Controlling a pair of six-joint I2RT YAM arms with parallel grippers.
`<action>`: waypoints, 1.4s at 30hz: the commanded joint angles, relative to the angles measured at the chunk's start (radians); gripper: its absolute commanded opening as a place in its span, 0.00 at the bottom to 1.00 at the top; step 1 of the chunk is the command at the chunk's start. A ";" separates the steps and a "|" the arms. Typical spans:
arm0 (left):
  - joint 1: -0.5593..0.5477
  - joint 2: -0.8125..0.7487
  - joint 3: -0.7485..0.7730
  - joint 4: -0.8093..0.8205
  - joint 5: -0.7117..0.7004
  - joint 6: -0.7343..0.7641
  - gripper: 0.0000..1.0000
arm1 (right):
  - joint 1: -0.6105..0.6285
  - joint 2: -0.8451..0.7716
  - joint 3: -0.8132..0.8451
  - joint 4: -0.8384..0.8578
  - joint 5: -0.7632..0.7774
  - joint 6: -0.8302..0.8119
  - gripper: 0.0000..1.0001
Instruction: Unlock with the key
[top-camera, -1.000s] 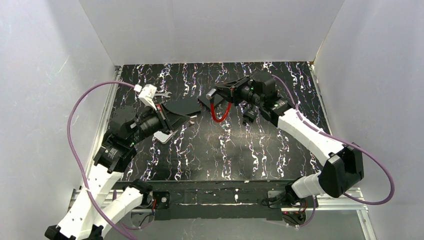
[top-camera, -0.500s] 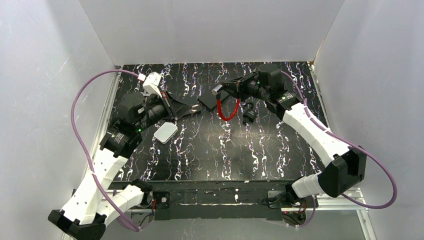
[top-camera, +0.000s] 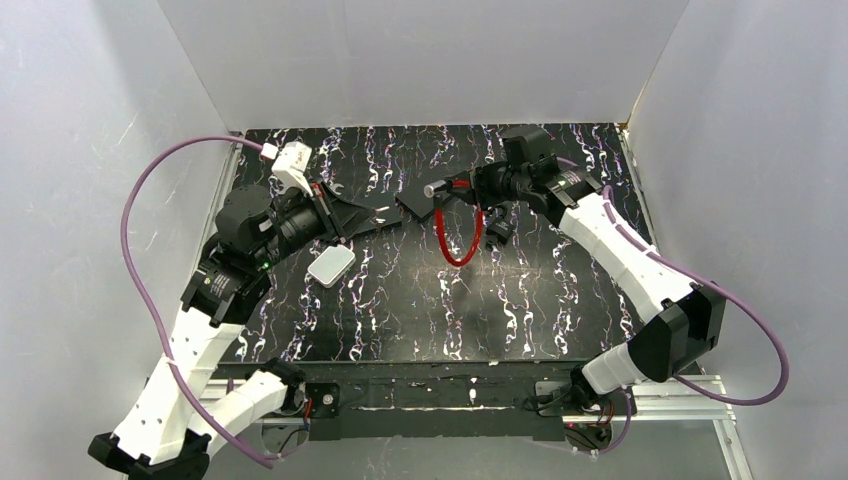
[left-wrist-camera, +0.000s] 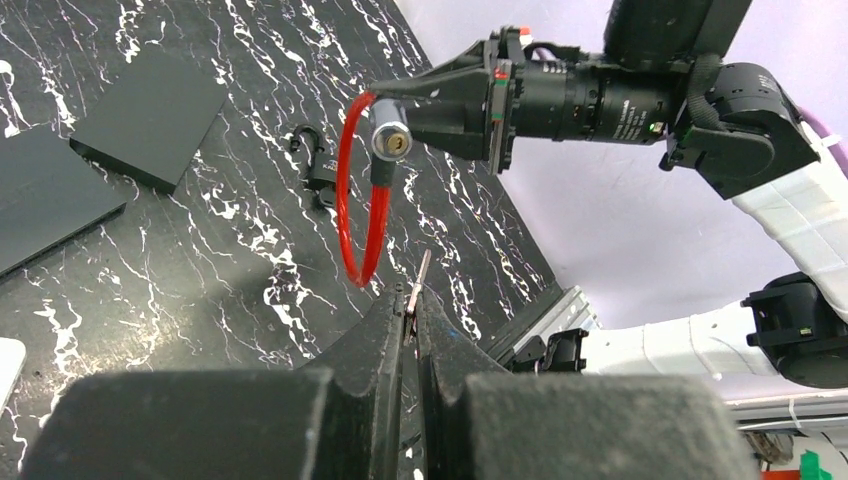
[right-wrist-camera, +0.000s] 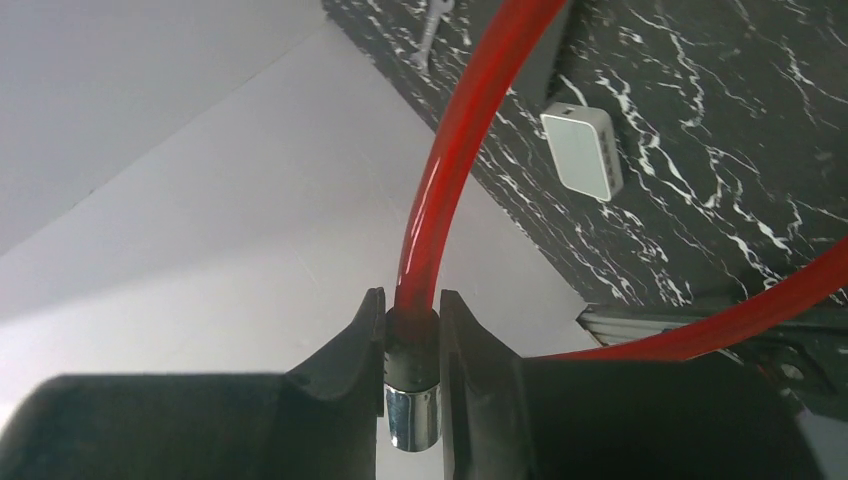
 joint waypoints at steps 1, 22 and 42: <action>-0.003 0.003 -0.006 0.056 -0.010 -0.028 0.00 | 0.025 -0.014 0.026 0.030 -0.006 0.071 0.01; -0.074 0.145 0.036 0.122 -0.061 -0.082 0.00 | 0.030 -0.016 0.023 0.033 -0.087 0.116 0.01; -0.113 0.198 0.046 0.170 -0.092 -0.104 0.00 | 0.030 -0.045 -0.015 -0.001 -0.086 0.089 0.01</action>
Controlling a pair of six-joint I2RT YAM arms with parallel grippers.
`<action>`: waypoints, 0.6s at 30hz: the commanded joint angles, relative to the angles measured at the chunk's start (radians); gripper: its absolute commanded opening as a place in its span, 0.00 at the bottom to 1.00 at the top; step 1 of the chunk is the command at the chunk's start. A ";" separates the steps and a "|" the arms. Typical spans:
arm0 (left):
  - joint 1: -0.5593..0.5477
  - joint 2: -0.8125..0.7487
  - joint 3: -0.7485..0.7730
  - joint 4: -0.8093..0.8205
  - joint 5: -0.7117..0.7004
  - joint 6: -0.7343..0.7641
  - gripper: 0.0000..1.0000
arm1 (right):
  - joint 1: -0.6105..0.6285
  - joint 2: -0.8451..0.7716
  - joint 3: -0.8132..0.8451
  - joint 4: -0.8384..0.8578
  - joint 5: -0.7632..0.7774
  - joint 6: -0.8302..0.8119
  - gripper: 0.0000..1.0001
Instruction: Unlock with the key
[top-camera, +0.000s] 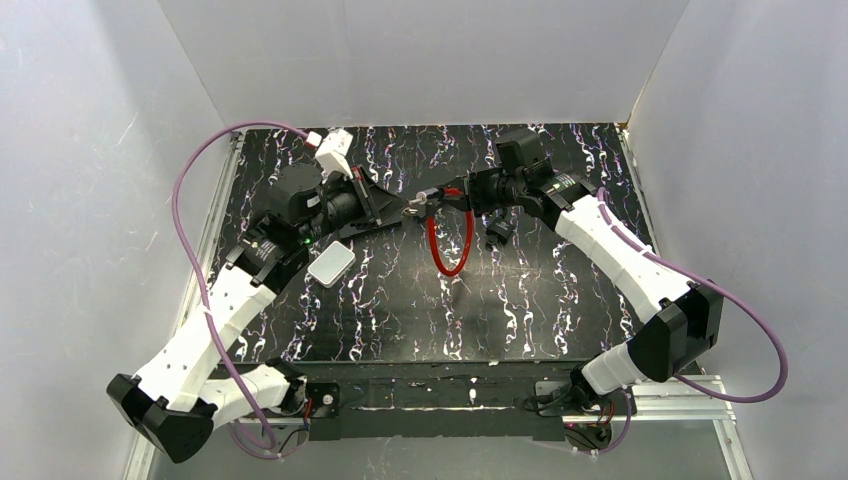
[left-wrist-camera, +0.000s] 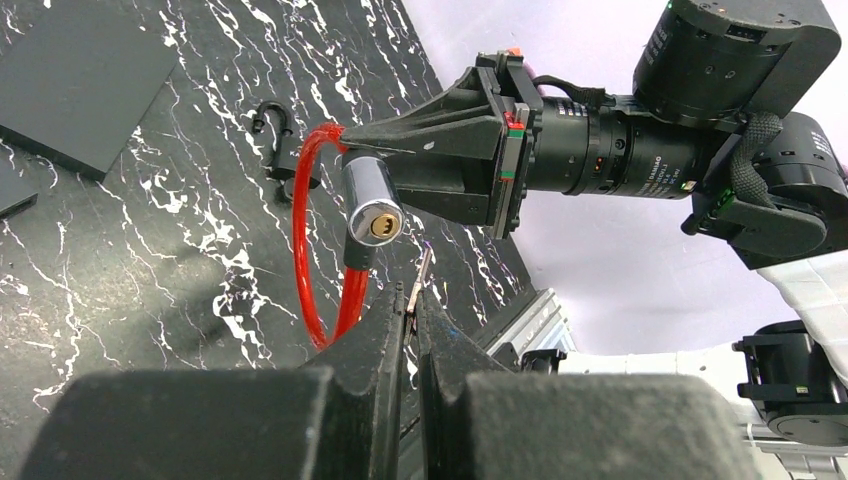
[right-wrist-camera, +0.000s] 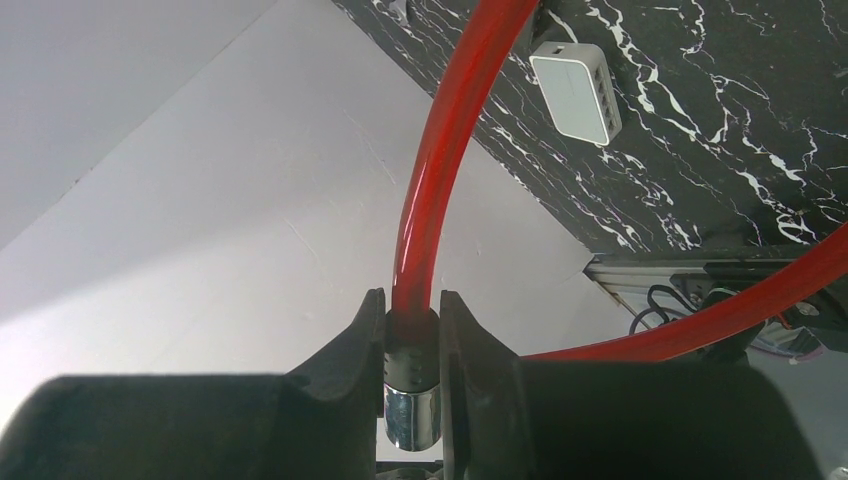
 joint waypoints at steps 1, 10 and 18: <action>-0.009 0.002 0.049 0.030 -0.033 0.007 0.00 | 0.001 -0.052 0.010 0.019 -0.006 0.000 0.01; -0.009 0.037 0.090 -0.025 -0.057 -0.013 0.00 | 0.000 -0.040 0.028 0.013 -0.017 -0.004 0.01; -0.009 0.059 0.119 -0.097 -0.049 -0.012 0.00 | 0.000 -0.027 0.049 0.005 -0.022 -0.012 0.01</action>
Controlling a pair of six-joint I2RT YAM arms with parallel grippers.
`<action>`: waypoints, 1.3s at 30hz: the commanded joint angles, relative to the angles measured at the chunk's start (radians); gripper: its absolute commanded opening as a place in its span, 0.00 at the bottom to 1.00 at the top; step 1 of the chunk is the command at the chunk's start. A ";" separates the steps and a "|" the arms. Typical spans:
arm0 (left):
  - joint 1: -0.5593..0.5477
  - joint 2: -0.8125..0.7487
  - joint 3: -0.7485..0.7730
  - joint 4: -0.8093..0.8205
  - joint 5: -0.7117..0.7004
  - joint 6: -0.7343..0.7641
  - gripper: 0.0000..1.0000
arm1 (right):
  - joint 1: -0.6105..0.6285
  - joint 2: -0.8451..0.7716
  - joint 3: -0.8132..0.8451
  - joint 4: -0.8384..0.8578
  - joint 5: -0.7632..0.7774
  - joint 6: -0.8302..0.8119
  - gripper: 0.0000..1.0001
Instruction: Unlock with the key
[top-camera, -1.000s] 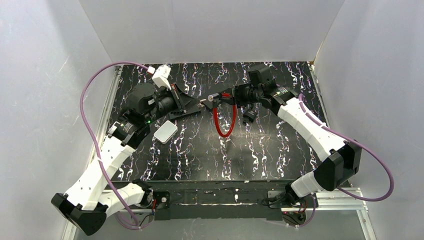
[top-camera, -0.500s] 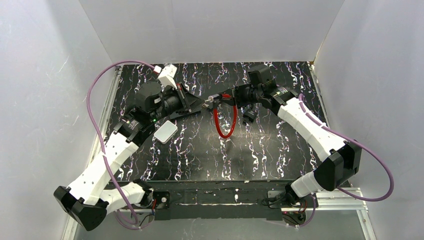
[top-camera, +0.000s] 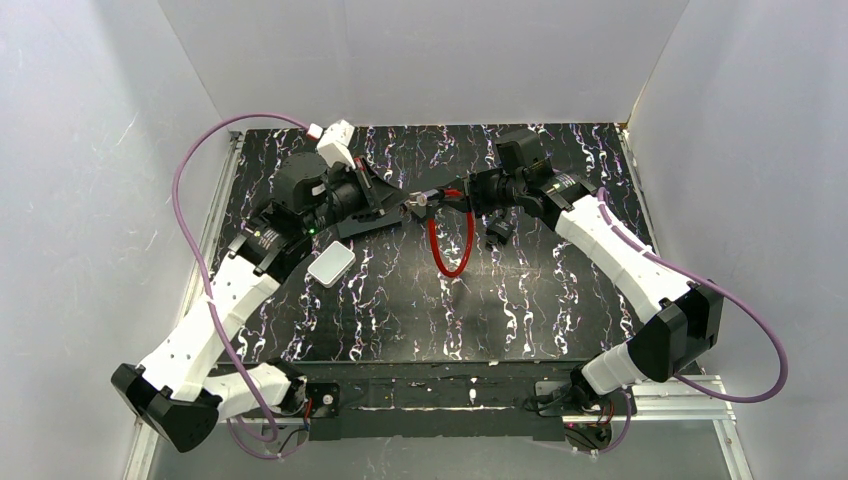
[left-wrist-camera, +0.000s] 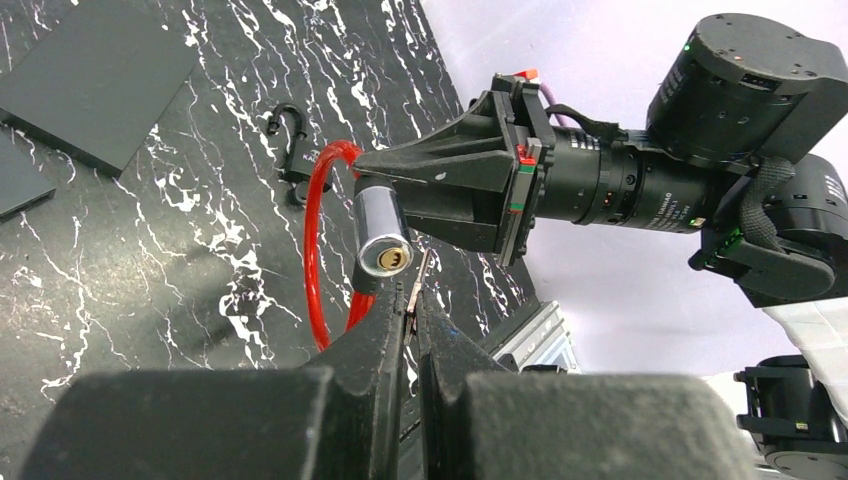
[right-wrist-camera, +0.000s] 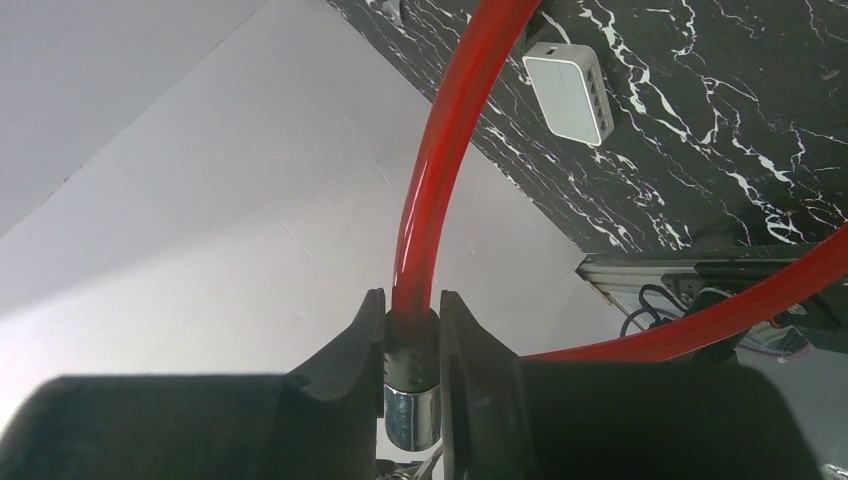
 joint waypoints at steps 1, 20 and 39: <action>-0.003 -0.002 0.034 -0.039 -0.008 0.004 0.00 | 0.000 -0.026 0.051 0.014 -0.019 0.000 0.01; -0.004 0.021 0.013 -0.027 -0.012 -0.006 0.00 | 0.000 -0.023 0.046 0.032 -0.025 0.005 0.01; -0.005 0.026 -0.029 -0.018 -0.035 -0.022 0.00 | 0.000 -0.014 0.054 0.045 -0.036 0.011 0.01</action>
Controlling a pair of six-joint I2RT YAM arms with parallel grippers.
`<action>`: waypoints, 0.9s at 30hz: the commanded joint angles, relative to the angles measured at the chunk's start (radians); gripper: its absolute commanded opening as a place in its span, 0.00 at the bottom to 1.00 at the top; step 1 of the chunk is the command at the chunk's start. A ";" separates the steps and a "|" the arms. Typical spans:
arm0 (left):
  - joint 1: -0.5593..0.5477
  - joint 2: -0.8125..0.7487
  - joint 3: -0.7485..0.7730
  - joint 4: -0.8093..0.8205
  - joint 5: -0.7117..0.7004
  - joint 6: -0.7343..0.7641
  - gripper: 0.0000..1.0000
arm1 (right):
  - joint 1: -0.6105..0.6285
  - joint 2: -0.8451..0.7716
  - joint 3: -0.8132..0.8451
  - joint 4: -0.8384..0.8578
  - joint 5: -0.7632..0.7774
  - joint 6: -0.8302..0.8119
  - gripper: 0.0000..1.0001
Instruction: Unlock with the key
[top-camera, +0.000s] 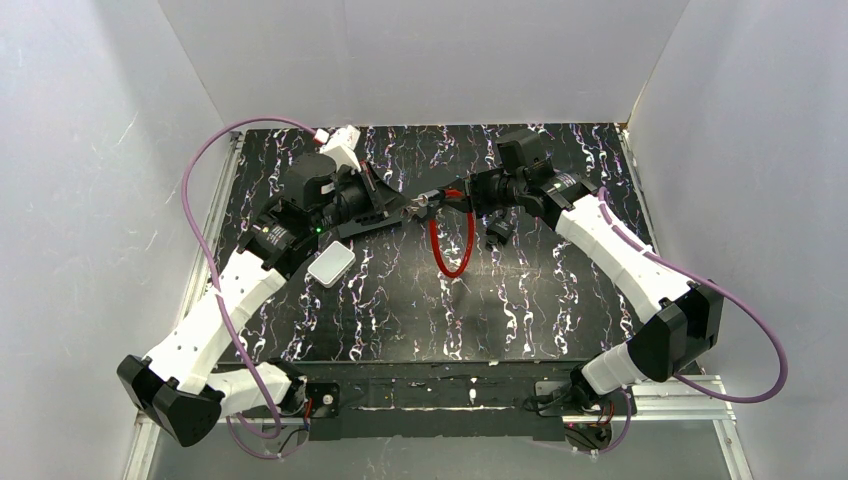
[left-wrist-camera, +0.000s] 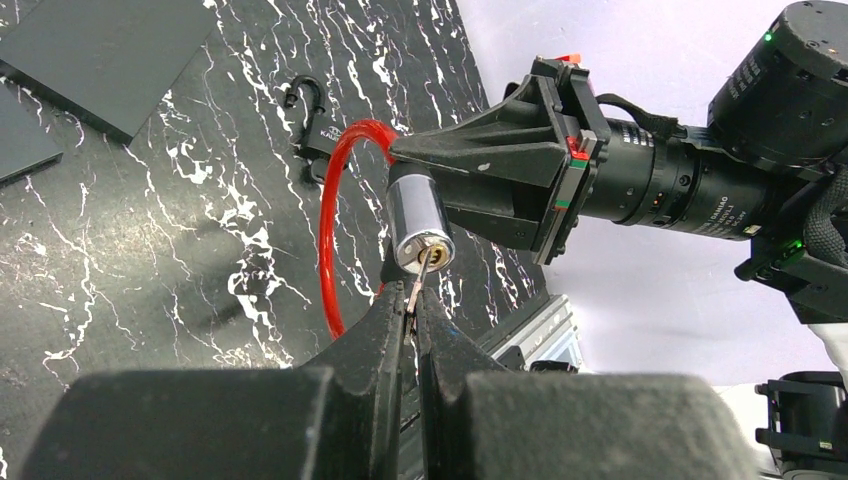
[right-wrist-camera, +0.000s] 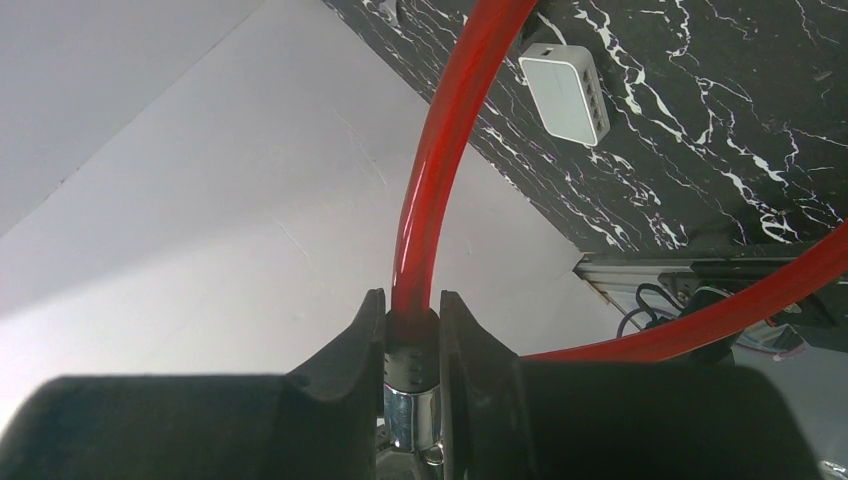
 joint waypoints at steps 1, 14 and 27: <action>-0.004 -0.005 -0.014 0.008 -0.026 -0.004 0.00 | 0.001 -0.013 0.054 0.052 -0.027 0.019 0.01; -0.007 0.005 -0.015 0.029 -0.014 -0.025 0.00 | 0.001 0.005 0.062 0.059 -0.025 0.019 0.01; -0.023 0.009 -0.015 0.043 -0.035 -0.027 0.00 | 0.001 0.009 0.067 0.079 -0.029 0.029 0.01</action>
